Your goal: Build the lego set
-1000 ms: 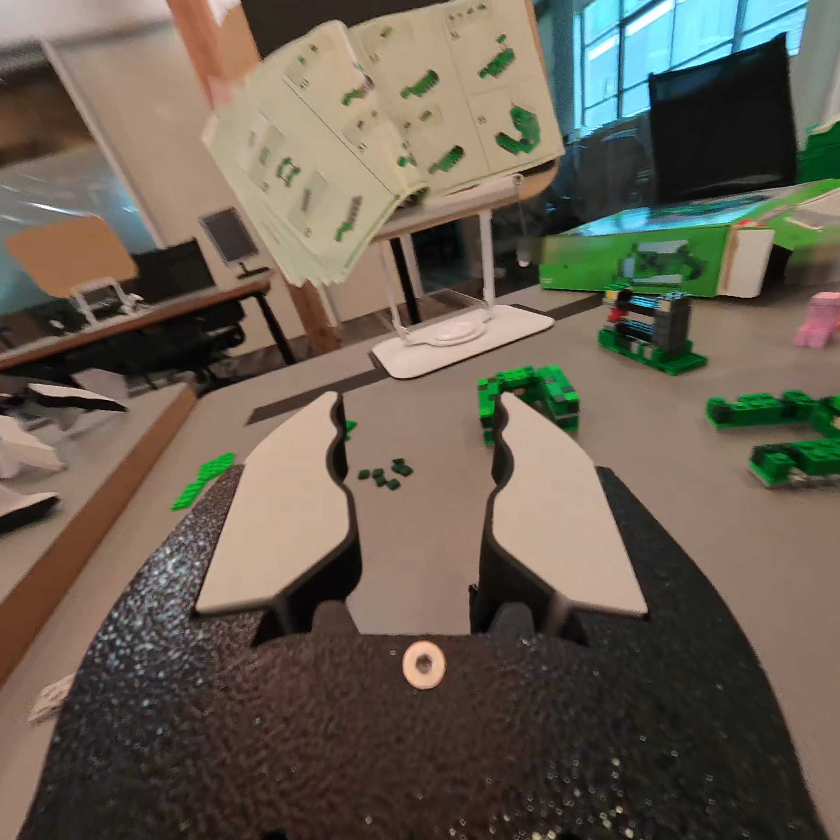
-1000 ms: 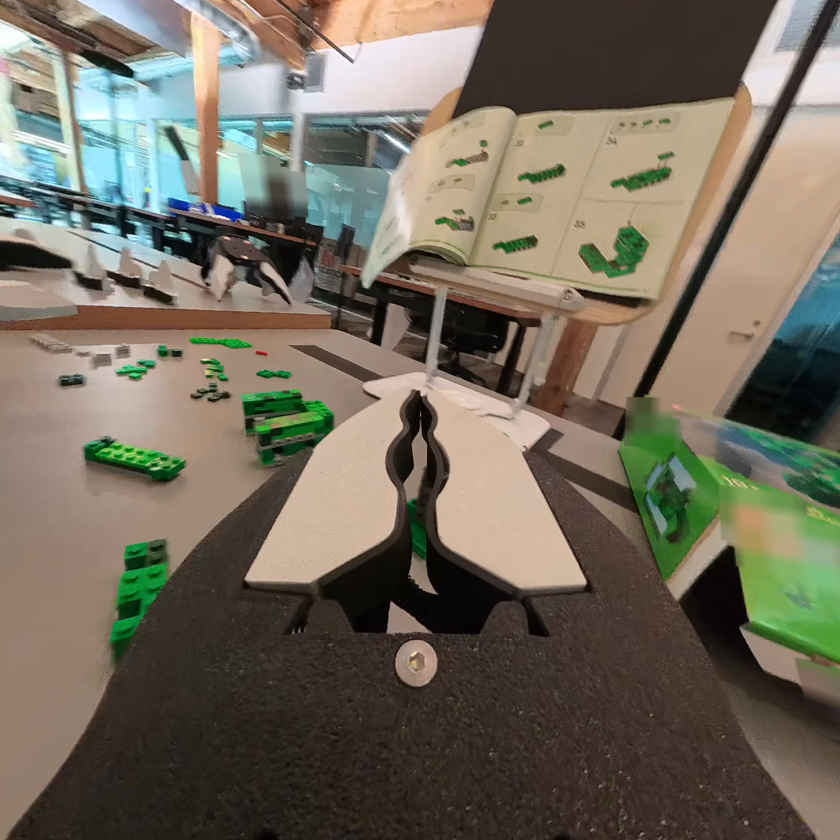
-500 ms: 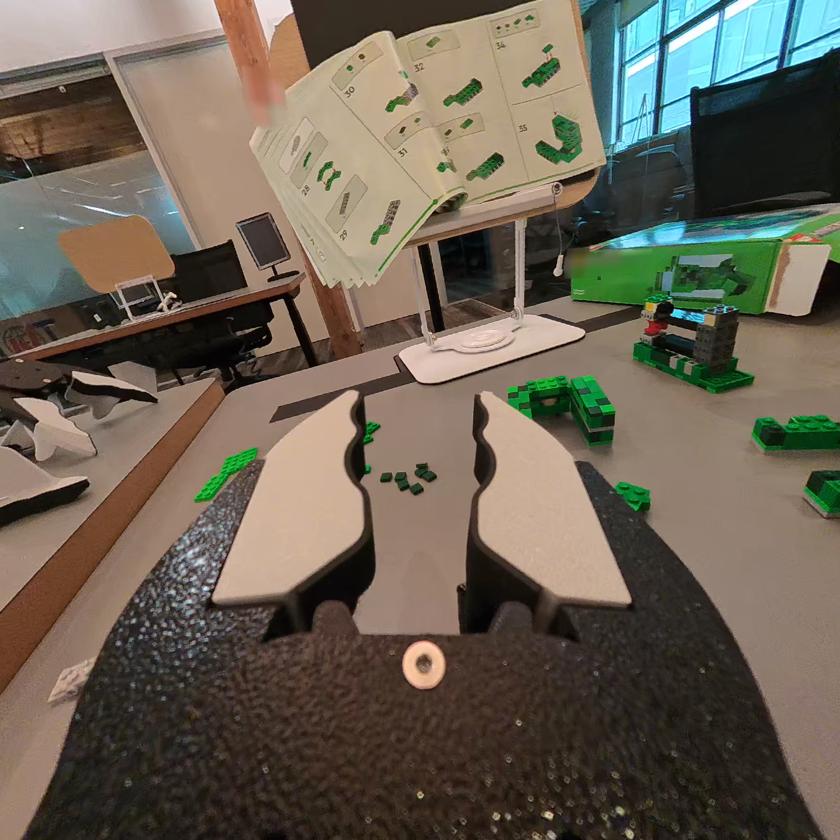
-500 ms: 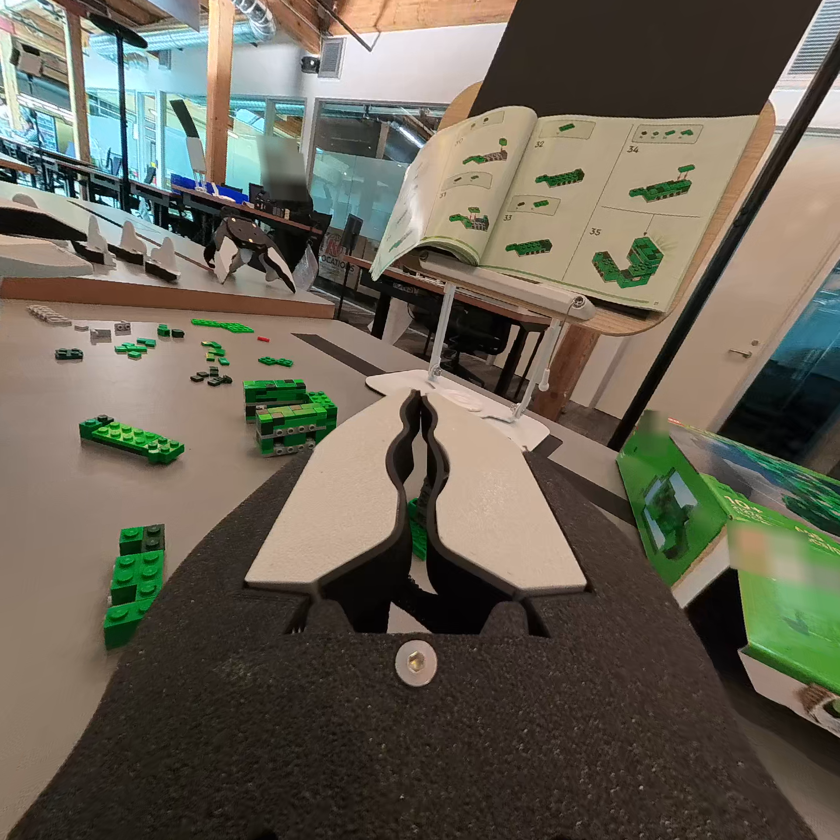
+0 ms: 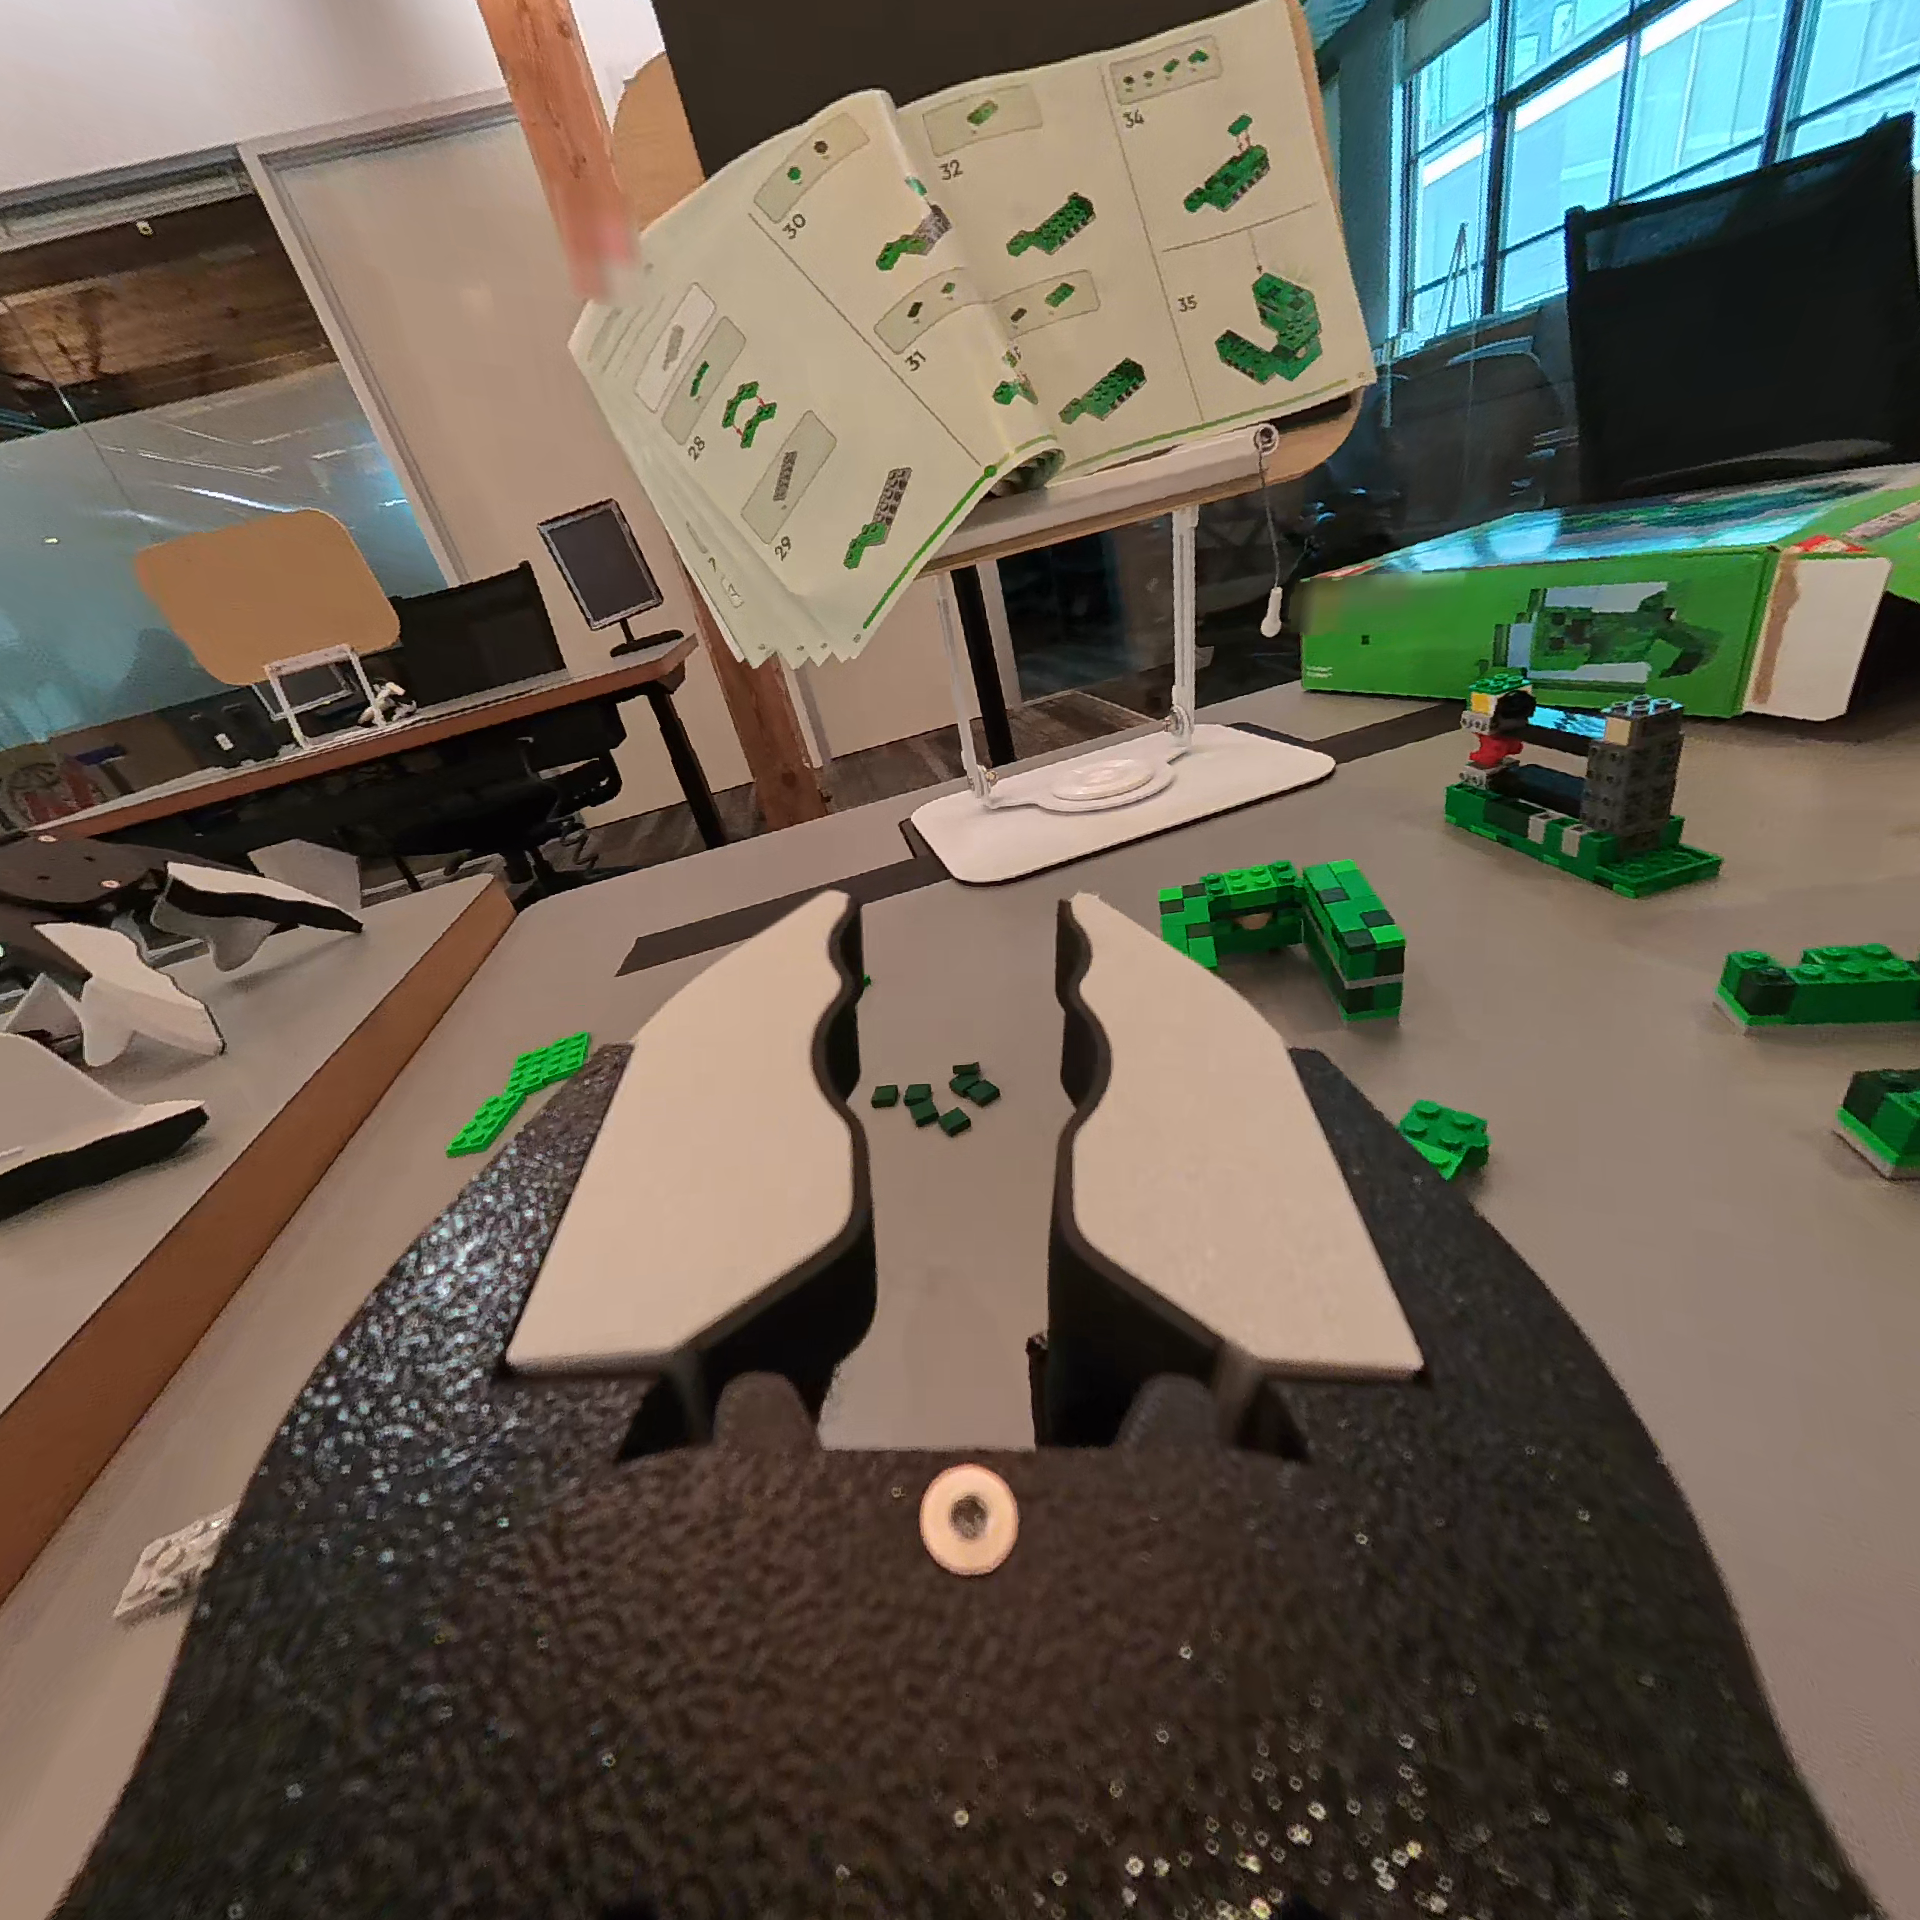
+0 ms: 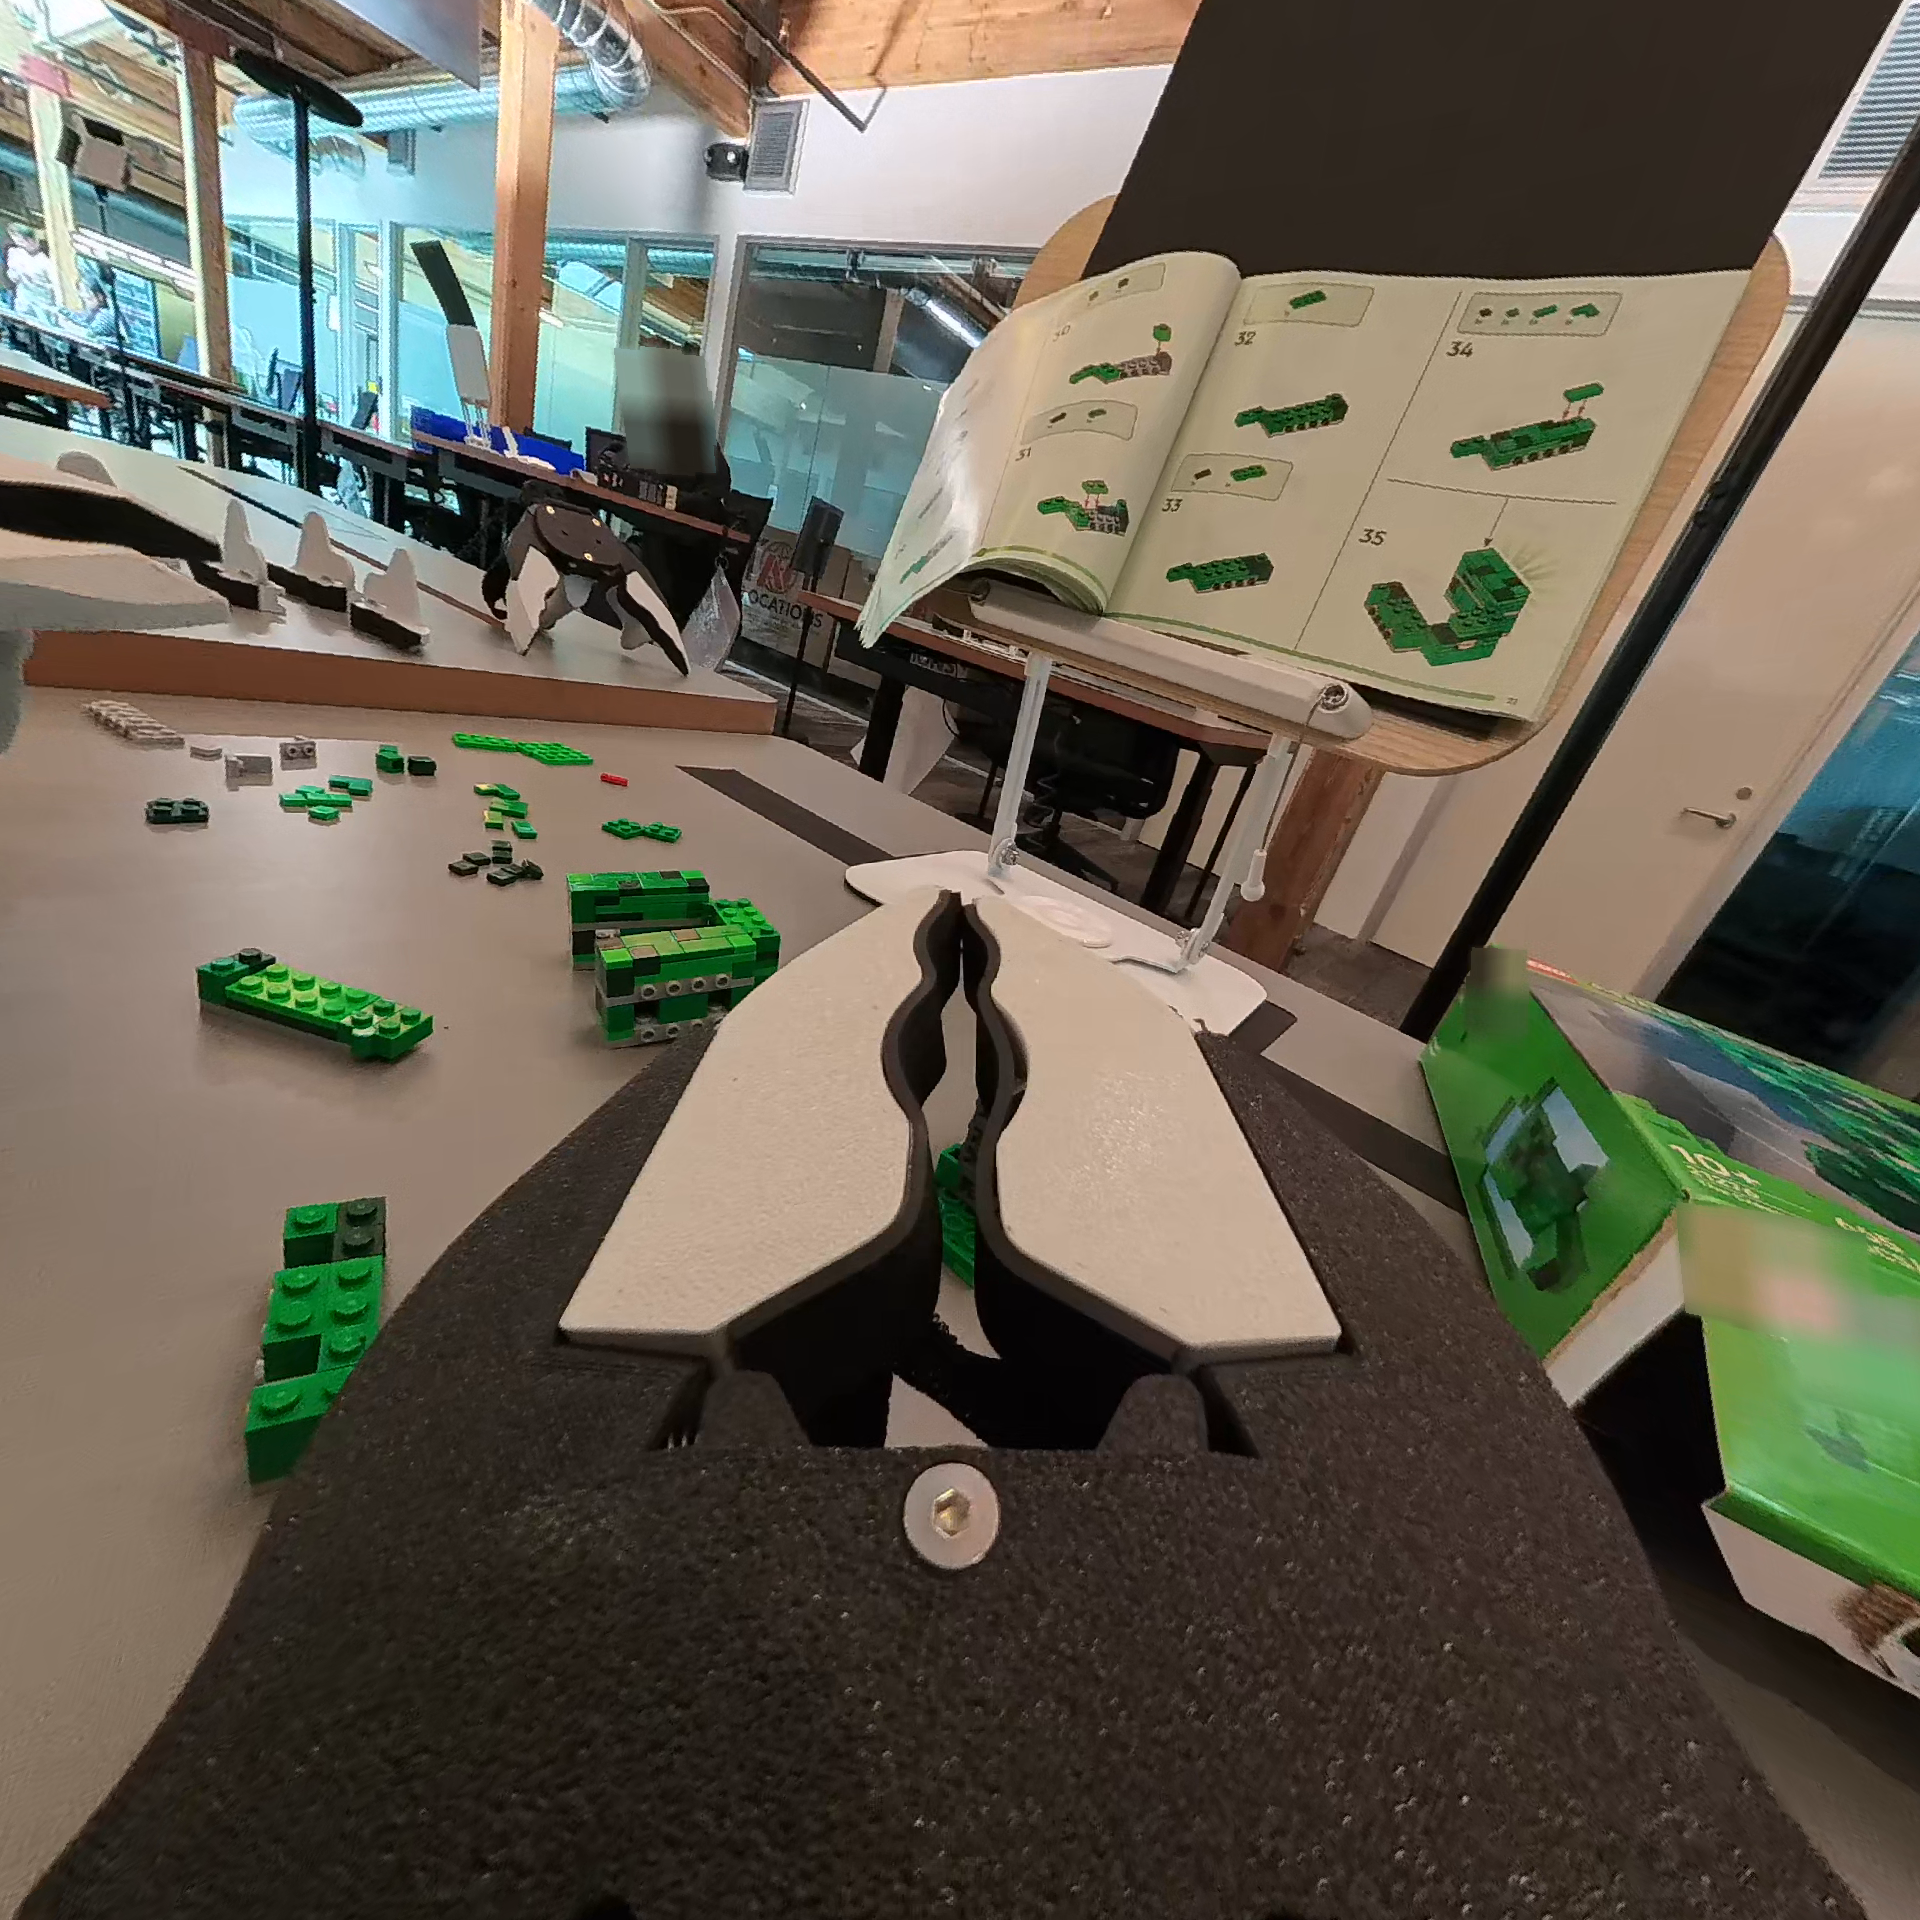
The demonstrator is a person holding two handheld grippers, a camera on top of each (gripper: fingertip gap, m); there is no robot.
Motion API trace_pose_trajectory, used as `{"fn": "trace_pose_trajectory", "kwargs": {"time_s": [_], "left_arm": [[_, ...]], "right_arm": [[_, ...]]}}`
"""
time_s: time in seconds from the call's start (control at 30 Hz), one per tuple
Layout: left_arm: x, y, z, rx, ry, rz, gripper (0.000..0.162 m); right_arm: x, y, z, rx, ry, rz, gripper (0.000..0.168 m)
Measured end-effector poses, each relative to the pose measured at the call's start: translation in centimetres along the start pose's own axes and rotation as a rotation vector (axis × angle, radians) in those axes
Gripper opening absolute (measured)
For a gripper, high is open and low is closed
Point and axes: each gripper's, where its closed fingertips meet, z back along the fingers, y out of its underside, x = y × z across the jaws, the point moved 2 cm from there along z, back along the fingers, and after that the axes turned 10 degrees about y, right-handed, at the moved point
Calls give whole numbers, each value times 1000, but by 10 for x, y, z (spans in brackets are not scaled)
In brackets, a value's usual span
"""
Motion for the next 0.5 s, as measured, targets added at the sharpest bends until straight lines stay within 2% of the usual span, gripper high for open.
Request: {"fn": "trace_pose_trajectory", "kwargs": {"time_s": [0.5], "left_arm": [[1, -1, 1, -7, 0, 5, 31]], "right_arm": [[2, 0, 0, -4, -11, 5, 0]]}}
